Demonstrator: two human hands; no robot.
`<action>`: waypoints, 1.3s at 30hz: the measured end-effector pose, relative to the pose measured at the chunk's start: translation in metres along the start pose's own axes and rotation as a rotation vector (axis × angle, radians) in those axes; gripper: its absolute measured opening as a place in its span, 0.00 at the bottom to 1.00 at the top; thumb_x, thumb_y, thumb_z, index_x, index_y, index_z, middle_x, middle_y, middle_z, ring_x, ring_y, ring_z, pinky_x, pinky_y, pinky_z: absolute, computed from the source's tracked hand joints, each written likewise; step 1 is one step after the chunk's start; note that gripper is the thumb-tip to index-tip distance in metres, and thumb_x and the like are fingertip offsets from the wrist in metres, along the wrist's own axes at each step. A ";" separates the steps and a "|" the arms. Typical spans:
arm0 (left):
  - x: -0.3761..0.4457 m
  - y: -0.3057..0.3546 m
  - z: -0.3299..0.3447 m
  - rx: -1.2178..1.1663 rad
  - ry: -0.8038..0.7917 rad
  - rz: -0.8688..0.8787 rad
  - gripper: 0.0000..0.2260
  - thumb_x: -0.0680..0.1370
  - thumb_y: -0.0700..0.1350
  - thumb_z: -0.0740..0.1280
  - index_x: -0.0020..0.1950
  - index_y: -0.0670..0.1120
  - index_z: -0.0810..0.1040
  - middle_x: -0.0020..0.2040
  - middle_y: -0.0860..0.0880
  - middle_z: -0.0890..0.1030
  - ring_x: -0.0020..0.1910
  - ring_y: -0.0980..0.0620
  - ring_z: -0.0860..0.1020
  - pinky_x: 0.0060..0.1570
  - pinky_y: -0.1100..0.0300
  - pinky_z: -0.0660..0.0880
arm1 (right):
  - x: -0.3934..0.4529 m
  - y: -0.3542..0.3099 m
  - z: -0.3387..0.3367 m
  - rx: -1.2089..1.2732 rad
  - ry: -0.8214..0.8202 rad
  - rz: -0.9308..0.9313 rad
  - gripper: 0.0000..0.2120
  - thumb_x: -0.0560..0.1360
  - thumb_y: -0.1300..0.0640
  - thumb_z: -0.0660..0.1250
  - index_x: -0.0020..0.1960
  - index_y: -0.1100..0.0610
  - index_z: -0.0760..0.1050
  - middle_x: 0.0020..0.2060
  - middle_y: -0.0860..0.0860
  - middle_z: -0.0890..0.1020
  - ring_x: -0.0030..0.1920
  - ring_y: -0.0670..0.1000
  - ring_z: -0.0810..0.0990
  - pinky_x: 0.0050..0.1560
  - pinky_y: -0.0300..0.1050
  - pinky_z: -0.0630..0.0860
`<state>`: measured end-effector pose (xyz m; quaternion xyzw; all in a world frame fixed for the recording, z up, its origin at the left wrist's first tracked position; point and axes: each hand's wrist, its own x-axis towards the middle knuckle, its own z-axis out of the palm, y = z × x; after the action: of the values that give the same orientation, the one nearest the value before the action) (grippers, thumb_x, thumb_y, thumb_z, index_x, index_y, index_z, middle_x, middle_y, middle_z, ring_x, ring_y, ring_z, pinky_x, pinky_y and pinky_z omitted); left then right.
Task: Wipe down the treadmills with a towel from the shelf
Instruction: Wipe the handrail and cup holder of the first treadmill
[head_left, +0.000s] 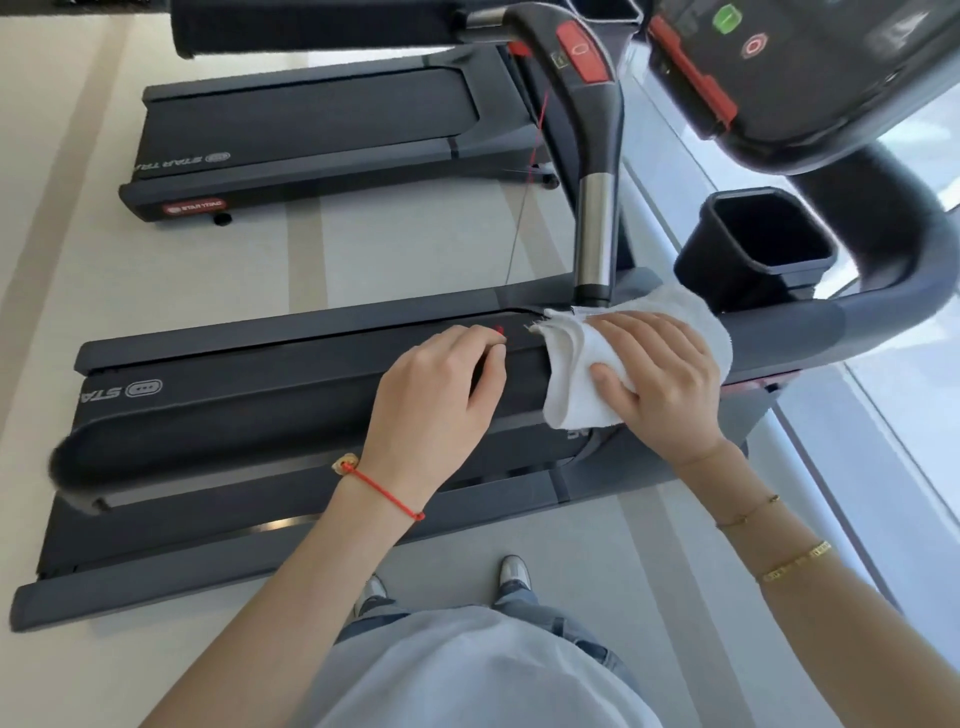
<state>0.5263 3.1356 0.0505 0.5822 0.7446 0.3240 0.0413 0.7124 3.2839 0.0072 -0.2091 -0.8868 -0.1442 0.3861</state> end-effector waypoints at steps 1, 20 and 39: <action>0.004 0.008 0.008 0.009 -0.002 0.004 0.10 0.83 0.46 0.60 0.54 0.47 0.82 0.49 0.54 0.84 0.45 0.54 0.81 0.43 0.66 0.70 | -0.004 0.015 -0.005 -0.009 -0.013 0.029 0.15 0.80 0.53 0.61 0.51 0.62 0.82 0.49 0.54 0.85 0.50 0.55 0.83 0.55 0.47 0.76; 0.031 0.061 0.065 0.230 0.091 -0.139 0.18 0.84 0.52 0.57 0.42 0.47 0.80 0.31 0.51 0.78 0.30 0.49 0.75 0.29 0.57 0.71 | -0.016 0.089 -0.036 -0.001 -0.130 0.228 0.16 0.81 0.54 0.56 0.43 0.59 0.78 0.36 0.52 0.80 0.38 0.56 0.77 0.43 0.49 0.71; 0.034 0.066 0.078 0.340 0.190 -0.149 0.18 0.82 0.51 0.58 0.35 0.49 0.79 0.25 0.54 0.72 0.24 0.52 0.69 0.26 0.67 0.52 | -0.018 0.107 -0.032 -0.021 -0.154 0.079 0.17 0.81 0.51 0.55 0.43 0.58 0.77 0.34 0.51 0.78 0.36 0.55 0.76 0.41 0.47 0.69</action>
<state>0.6055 3.2074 0.0351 0.4909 0.8301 0.2432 -0.1040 0.7948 3.3589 0.0246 -0.2583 -0.9033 -0.1218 0.3201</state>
